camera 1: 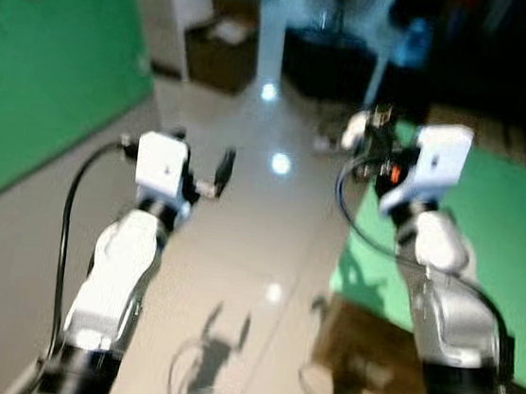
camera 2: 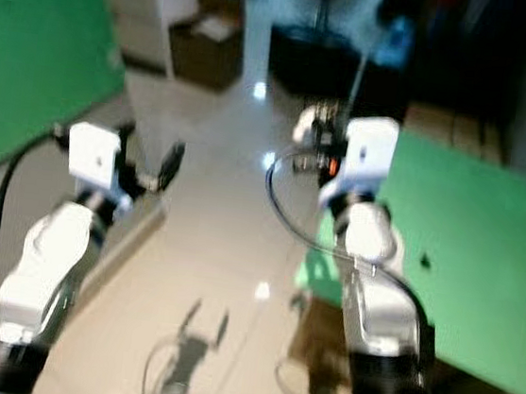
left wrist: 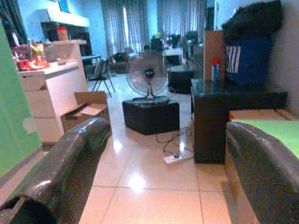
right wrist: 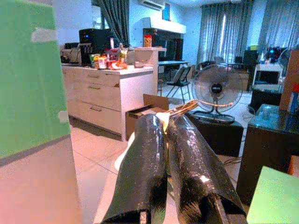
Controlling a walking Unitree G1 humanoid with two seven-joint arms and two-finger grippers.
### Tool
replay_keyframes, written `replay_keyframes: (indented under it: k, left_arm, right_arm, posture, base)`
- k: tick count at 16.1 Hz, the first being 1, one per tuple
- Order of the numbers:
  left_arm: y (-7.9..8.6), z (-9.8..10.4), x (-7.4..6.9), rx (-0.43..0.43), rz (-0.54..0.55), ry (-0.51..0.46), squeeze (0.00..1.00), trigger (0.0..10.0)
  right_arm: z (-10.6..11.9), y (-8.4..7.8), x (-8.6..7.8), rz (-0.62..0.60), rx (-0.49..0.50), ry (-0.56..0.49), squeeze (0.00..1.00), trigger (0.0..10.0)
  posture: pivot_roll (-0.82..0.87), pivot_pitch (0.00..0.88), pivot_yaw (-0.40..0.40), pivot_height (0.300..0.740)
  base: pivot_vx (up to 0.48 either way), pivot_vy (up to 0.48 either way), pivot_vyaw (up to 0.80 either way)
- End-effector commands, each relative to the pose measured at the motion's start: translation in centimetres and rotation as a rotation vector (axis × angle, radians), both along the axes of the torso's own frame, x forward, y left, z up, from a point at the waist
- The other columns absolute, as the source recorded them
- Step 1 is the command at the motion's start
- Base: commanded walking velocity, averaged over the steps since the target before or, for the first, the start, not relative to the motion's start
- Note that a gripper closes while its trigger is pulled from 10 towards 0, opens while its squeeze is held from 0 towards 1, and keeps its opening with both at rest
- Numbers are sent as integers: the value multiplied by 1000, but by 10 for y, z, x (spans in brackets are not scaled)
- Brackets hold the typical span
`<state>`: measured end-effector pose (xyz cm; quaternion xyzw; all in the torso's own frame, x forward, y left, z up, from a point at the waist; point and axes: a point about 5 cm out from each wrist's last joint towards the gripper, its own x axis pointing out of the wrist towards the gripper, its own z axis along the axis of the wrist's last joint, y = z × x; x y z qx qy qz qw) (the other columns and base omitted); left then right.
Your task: Hang keys on a hook
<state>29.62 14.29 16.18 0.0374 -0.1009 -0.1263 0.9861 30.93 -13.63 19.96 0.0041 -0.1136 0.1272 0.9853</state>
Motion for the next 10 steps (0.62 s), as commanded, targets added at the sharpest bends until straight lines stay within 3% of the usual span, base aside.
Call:
replay_keyframes:
  k: [1, 6, 10]
  left_arm:
    - [1, 0, 0, 14, 14, 1, 0, 10000]
    - [4, 3, 1, 47, 31, -21, 0, 10000]
    - [-3, 5, -1, 49, -24, -37, 0, 10000]
  right_arm:
    - [-3, -2, 0, -4, 1, 18, 0, 10000]
    - [-7, -5, -2, -3, 18, 25, 0, 10000]
    - [0, -6, -4, 9, 76, -26, 0, 10000]
  posture:
    - [-79, 0, 48, 740]
    - [-80, 0, 42, 740]
    - [-78, 0, 45, 740]
  base:
    - [0, 0, 800]
    - [0, 0, 800]
    - [0, 0, 800]
